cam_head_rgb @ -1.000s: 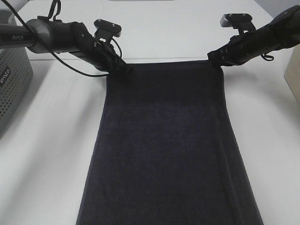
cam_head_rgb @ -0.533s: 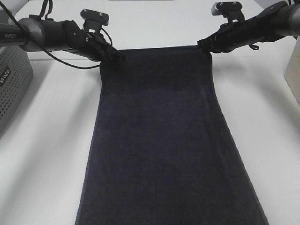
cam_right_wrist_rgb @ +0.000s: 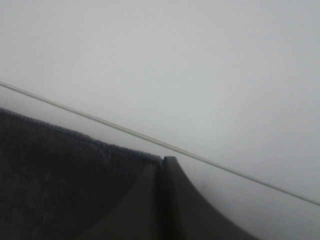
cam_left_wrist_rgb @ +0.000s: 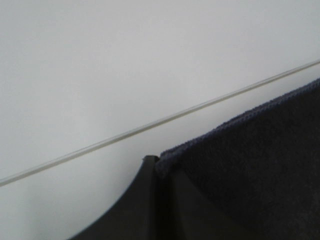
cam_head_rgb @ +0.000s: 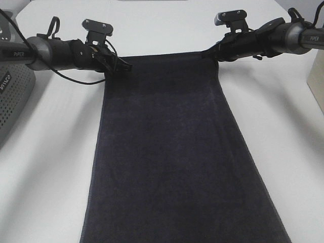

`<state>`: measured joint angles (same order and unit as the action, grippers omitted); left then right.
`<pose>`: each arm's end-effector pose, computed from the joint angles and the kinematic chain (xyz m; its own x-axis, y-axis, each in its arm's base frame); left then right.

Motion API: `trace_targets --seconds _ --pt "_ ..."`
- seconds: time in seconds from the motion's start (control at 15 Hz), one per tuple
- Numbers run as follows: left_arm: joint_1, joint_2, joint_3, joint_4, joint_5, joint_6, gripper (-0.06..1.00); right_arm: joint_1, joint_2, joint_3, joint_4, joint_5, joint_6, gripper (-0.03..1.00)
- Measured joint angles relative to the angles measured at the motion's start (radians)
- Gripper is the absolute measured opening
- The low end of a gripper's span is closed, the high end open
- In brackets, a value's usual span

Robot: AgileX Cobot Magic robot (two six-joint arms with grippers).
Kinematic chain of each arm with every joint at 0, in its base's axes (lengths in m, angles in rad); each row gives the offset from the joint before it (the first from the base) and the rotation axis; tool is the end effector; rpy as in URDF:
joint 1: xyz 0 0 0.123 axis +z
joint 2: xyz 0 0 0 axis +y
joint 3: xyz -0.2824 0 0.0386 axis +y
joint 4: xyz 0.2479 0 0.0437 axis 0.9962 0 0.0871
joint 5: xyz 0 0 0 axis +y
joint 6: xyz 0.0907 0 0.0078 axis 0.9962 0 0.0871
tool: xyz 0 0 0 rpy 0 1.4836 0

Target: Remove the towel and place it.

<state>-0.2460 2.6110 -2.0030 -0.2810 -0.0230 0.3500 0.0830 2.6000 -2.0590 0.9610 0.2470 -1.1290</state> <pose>0.5544 -0.1386 0.0832 -0.4464 0.1832 -0.8759 0.2695 0.9609 0.0637 0.5671 0.0656 0.0951 -0.5064 -0.2206 -0.8336 -0.3440 0.9381 -0.0393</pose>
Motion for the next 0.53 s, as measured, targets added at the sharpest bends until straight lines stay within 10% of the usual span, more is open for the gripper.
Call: trace_targets --seconds 0.53 --pt "-0.004 0.174 -0.281 -0.097 0.006 0.0 0.01 0.001 0.103 -0.122 0.01 -0.079 0.001 0.01"
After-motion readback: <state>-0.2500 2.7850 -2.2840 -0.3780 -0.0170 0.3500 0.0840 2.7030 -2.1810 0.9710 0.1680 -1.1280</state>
